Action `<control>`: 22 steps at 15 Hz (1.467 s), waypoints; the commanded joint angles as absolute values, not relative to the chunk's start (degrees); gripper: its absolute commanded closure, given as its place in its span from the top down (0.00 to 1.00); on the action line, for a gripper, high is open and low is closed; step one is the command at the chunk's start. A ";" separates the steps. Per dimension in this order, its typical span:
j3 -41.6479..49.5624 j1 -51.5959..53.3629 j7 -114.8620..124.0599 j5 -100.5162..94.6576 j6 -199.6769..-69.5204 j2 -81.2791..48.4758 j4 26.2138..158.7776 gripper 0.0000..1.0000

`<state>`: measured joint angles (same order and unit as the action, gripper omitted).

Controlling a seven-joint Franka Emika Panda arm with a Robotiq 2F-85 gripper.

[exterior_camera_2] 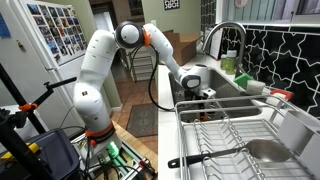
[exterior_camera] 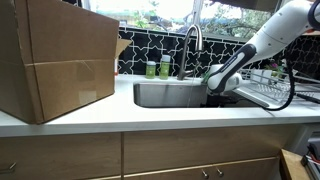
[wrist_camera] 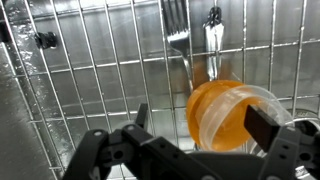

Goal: Pick up the orange lunch box lid with the clear lunch box inside and put them on the kitchen counter, pick up the clear lunch box and put it on the counter

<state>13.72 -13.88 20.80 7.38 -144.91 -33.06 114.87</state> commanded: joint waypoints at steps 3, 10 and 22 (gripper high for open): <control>13.14 -15.18 19.16 10.22 -145.01 -35.78 112.58 0.64; 13.20 -15.36 19.18 10.47 -144.79 -36.88 111.92 0.67; 12.86 -16.41 17.79 11.20 -144.47 -36.03 112.30 0.02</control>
